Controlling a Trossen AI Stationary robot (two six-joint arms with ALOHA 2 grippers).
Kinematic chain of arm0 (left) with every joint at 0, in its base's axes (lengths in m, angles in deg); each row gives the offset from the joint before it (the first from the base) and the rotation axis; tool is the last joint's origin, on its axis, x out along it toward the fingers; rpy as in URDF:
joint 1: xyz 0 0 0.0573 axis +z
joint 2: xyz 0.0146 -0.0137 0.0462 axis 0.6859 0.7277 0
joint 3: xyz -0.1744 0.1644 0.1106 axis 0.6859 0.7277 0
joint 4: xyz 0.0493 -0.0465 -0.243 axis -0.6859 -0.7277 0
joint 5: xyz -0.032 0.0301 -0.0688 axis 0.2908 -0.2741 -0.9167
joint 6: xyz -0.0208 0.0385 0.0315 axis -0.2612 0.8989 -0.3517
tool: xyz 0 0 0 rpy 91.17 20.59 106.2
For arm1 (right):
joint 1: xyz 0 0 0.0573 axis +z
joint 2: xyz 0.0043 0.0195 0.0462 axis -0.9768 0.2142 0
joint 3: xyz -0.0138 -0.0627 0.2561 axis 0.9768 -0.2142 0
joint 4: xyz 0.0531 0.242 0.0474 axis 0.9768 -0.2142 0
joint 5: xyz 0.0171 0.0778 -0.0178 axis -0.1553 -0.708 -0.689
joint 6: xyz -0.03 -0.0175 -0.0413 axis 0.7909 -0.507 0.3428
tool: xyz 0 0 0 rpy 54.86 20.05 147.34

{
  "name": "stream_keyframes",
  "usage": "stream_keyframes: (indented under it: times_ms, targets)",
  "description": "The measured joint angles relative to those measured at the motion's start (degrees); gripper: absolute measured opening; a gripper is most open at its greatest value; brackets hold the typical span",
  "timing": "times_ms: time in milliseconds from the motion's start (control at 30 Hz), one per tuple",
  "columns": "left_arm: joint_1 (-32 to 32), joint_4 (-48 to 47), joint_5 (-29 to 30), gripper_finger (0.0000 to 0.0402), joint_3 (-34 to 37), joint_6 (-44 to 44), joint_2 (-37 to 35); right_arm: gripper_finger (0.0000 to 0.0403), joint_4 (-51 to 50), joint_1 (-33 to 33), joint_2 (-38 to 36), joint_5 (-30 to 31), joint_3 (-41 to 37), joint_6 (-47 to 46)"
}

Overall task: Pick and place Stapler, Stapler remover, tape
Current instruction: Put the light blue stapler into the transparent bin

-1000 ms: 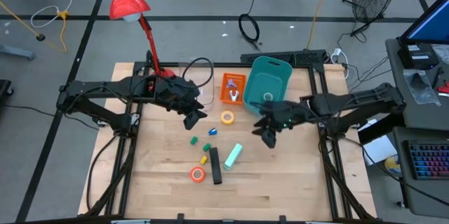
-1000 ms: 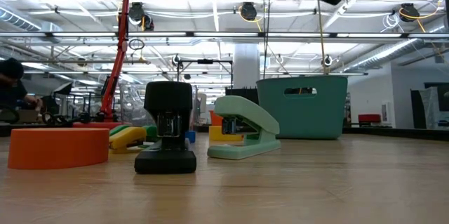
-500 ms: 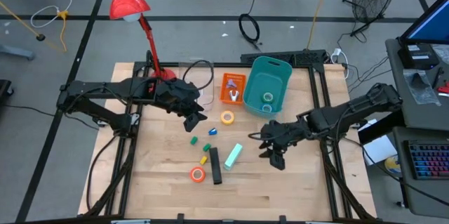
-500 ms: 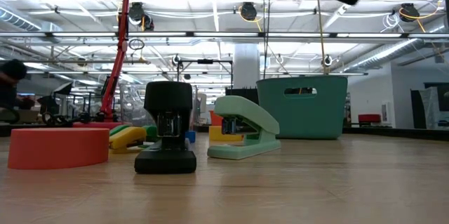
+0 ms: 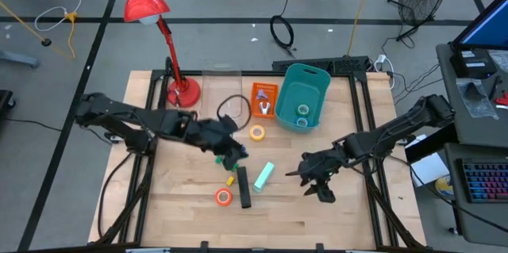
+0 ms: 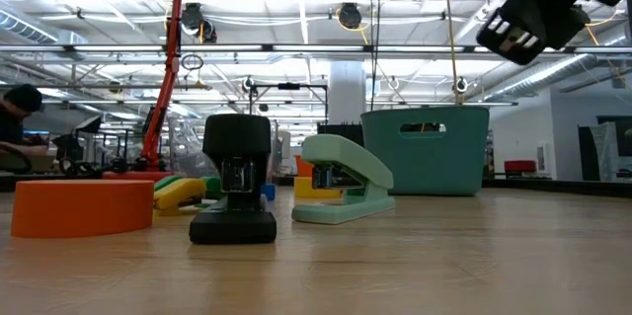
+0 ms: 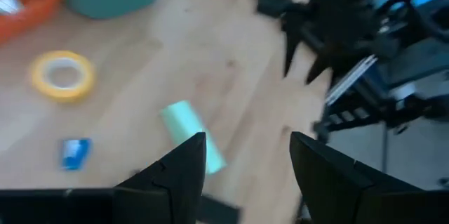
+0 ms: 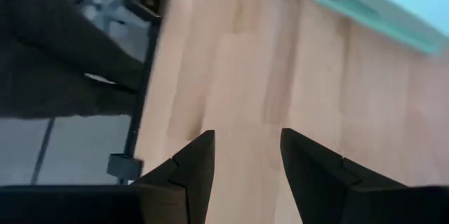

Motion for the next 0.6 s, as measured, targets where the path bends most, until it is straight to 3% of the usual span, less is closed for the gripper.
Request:
stream_keyframes:
  times_ms: [200, 367, 600]
  targets:
    - [-7.64, 9.40, 7.49, 0.0209, -0.02, -7.06, 3.02, 0.0155, 2.96, -1.96, 4.76, 0.13, -0.82, 10.99]
    - [-12.83, 9.66, 14.23, 0.0209, 0.01, -13.25, 4.96, 0.0161, 3.84, -4.67, 9.49, 0.11, 0.52, 14.69]
    - [-16.96, 9.81, 17.38, 0.0209, 0.00, -19.43, 6.01, 0.0228, 3.73, -6.38, 15.92, 3.05, 9.75, 24.17]
